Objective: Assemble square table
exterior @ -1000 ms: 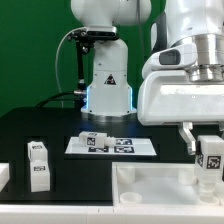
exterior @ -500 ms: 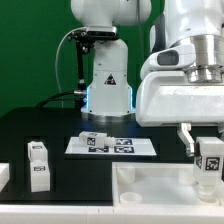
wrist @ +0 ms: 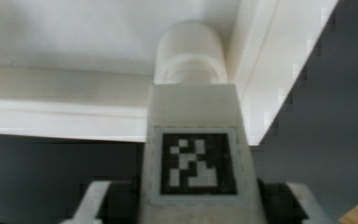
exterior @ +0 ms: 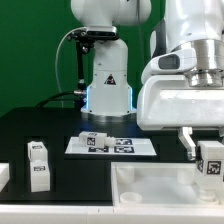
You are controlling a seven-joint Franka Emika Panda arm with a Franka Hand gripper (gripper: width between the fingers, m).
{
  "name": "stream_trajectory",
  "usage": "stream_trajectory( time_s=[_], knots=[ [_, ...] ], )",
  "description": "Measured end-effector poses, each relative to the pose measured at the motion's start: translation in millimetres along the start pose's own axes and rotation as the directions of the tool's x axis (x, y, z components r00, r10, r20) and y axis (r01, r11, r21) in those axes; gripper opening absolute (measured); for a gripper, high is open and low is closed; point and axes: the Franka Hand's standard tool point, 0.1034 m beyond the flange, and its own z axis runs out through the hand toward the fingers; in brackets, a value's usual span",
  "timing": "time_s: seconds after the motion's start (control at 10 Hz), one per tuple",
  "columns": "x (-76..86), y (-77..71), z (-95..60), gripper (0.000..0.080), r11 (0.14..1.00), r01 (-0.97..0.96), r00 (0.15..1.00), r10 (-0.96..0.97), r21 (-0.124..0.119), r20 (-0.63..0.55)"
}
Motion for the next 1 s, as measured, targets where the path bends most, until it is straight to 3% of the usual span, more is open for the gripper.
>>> stream_trajectory(
  time_s=[0.8, 0.9, 1.0],
  knots=[
    [-2.2, -1.4, 6.3, 0.0285, 1.000, 0.013, 0.999, -0.013, -0.010, -0.052],
    [-2.3, -1.4, 6.3, 0.0345, 1.000, 0.013, 0.999, -0.013, -0.010, -0.052],
    [-2.3, -1.4, 6.4, 0.0518, 1.000, 0.013, 0.999, -0.013, -0.010, -0.051]
  ],
)
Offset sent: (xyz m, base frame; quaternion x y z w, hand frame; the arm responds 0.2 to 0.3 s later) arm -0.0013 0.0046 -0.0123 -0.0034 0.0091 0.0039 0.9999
